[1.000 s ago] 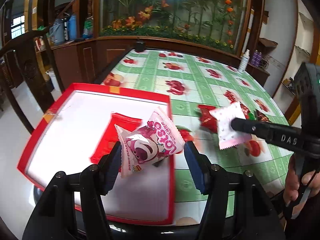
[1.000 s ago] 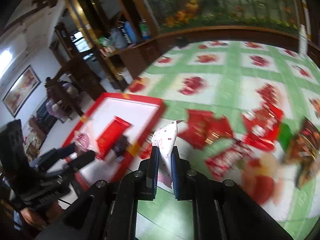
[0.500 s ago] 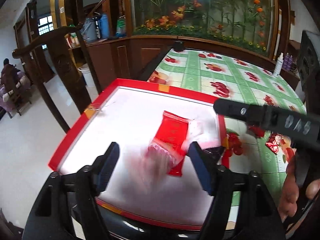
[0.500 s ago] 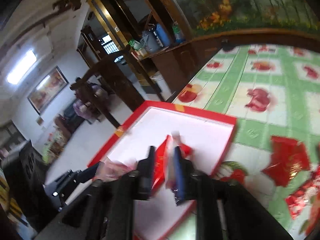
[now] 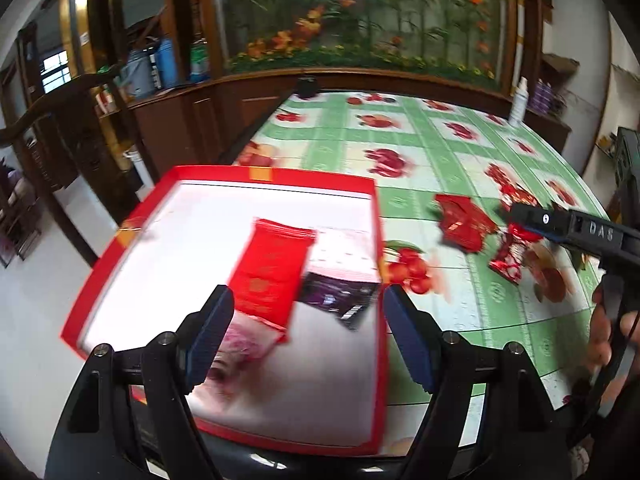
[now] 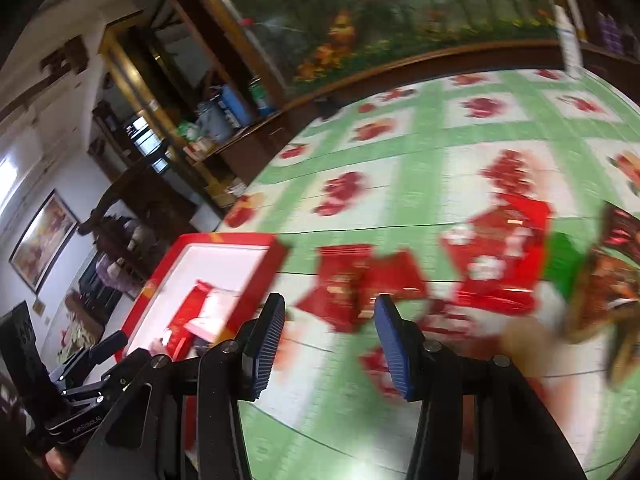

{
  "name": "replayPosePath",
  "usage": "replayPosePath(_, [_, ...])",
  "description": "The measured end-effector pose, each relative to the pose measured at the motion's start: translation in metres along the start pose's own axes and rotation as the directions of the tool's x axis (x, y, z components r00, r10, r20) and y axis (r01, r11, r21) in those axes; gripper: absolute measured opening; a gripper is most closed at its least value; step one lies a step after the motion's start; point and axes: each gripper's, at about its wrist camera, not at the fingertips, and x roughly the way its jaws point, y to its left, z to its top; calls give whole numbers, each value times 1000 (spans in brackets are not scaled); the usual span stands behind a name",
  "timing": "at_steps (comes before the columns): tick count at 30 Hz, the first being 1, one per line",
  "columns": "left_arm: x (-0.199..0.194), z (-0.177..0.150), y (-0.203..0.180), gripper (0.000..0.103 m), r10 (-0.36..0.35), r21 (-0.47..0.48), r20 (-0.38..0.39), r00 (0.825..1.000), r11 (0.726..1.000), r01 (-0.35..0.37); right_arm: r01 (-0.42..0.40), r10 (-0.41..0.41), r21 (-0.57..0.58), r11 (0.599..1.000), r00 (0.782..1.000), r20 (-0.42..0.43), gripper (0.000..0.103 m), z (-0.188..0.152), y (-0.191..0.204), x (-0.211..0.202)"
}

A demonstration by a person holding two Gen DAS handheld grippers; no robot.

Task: Organize snacks
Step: 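Carry both packets into the white tray and open both grippers, then move both grippers back to the table toward the square red packets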

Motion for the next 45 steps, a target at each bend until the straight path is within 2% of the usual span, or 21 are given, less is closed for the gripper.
replayPosePath(4, [1,1,-15,77,-22,12,-24,999,1000,22,-8,8,26,1000,1000,1,50,18,-10,2])
replayPosePath(6, [-1,1,-20,77,-28,20,-28,999,999,28,-18,18,34,999,1000,-20,50,34,-6,19])
replayPosePath(9, [-8,1,-24,77,-22,29,-23,999,999,23,50,-48,38,998,998,-49,50,50,0,55])
replayPosePath(11, [-11,2,-25,77,-20,28,-25,1000,999,20,65,-62,27,998,994,-85,51,51,2,74])
replayPosePath(13, [-10,2,-24,77,-16,27,-30,999,999,17,84,-84,-10,996,986,-144,48,44,6,91])
replayPosePath(14, [-8,3,-25,77,-17,26,-34,999,1000,18,91,-97,-49,995,985,-143,45,39,11,92])
replayPosePath(19, [-4,4,-29,77,-28,23,-54,998,999,30,36,-72,-164,986,973,-221,26,12,20,84])
replayPosePath(25, [-2,1,-38,77,-43,55,-73,996,997,47,-42,-66,-360,932,957,-283,25,-38,31,41])
replayPosePath(28, [-5,0,-46,77,-59,83,-69,996,994,65,-92,-14,-328,940,951,-309,26,-53,19,11])
replayPosePath(30, [-7,-1,-50,77,-67,103,-69,995,992,73,-74,-21,-323,943,959,-281,27,-59,6,-11])
replayPosePath(34, [-13,-9,-61,77,-118,144,-103,988,981,132,-36,-41,-330,943,974,-225,31,-57,-12,-44])
replayPosePath(36, [-19,-16,-67,77,-142,173,-122,982,971,162,-58,-18,-345,937,977,-212,37,-55,-11,-58])
replayPosePath(38, [-24,-24,-73,77,-150,197,-137,979,965,176,-97,11,-385,918,976,-219,61,-57,-2,-66])
replayPosePath(39, [-26,-28,-76,77,-157,203,-145,977,962,185,-95,2,-416,905,976,-219,66,-61,4,-68])
replayPosePath(42, [-29,-36,-81,77,-165,223,-164,973,954,199,-96,-23,-512,853,975,-222,66,-75,20,-71])
replayPosePath(45, [-34,-42,-82,77,-143,266,-164,976,946,183,-100,-49,-593,799,972,-230,65,-87,32,-68])
